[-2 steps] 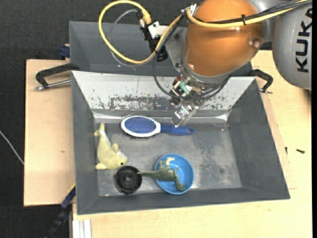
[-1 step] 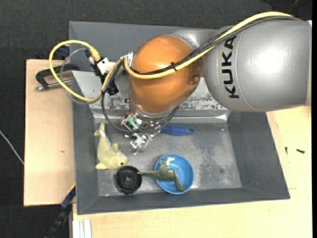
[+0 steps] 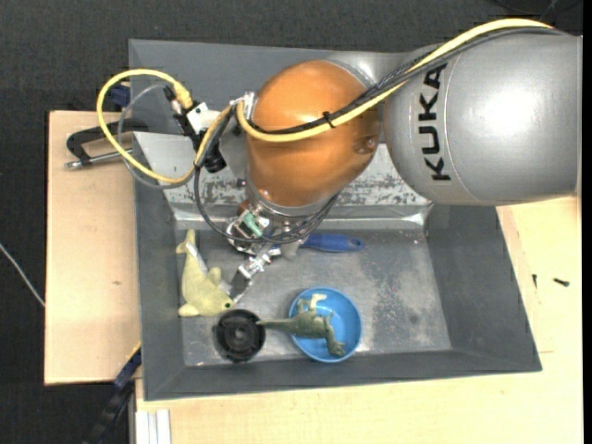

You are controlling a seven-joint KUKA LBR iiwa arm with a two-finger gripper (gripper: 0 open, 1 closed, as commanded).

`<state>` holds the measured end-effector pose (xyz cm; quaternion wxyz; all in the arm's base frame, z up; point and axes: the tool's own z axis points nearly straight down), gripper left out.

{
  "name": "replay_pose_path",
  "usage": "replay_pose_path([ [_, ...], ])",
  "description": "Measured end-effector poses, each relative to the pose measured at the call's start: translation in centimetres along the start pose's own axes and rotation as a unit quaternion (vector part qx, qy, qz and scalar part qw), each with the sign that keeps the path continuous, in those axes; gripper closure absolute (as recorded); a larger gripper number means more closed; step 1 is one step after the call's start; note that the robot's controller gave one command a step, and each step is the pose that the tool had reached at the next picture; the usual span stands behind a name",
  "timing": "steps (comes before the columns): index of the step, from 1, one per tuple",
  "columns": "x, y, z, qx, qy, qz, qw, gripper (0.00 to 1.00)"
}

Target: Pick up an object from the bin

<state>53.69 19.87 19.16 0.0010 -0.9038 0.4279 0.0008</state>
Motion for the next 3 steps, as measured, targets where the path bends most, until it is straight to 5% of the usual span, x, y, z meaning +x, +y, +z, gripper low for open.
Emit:
replay_pose_path([
  [1, -3.6, 2.1, 11.6, -0.002, -0.0015, -0.040, 0.9992, 0.00],
  [2, -3.6, 1.8, 11.1, 0.002, -0.0008, -0.039, 0.9992, 1.00],
  [3, -2.3, -1.0, -2.6, 0.006, 0.0017, -0.039, 0.9992, 1.00],
])
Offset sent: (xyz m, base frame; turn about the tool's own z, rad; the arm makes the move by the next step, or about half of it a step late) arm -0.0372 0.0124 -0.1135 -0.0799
